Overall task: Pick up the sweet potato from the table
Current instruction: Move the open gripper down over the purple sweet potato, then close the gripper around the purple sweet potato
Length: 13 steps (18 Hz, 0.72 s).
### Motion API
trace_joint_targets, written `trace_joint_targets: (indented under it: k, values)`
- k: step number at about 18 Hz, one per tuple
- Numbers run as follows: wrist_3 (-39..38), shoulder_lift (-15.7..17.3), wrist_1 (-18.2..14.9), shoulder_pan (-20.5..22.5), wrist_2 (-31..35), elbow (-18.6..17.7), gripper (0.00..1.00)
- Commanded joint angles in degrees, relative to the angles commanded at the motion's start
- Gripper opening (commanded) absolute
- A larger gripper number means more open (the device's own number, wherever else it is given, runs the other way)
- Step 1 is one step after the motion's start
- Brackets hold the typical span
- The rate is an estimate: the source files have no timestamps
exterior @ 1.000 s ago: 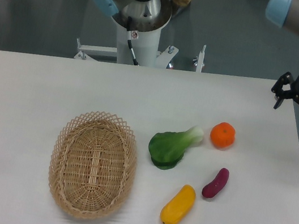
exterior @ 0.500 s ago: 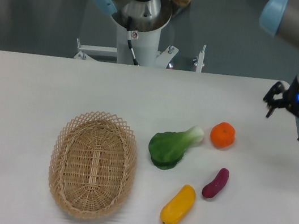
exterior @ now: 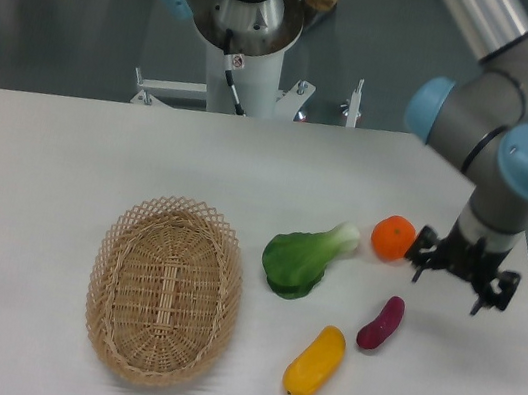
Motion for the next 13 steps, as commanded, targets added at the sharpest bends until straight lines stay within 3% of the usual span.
trace_joint_targets:
  k: [8,13]
  values:
    - [0.3,-2.0,2.8,-1.9,0.7,-1.4,1.00]
    - [0.4,-1.6,4.5,-2.3,0.8,-4.5,1.00]
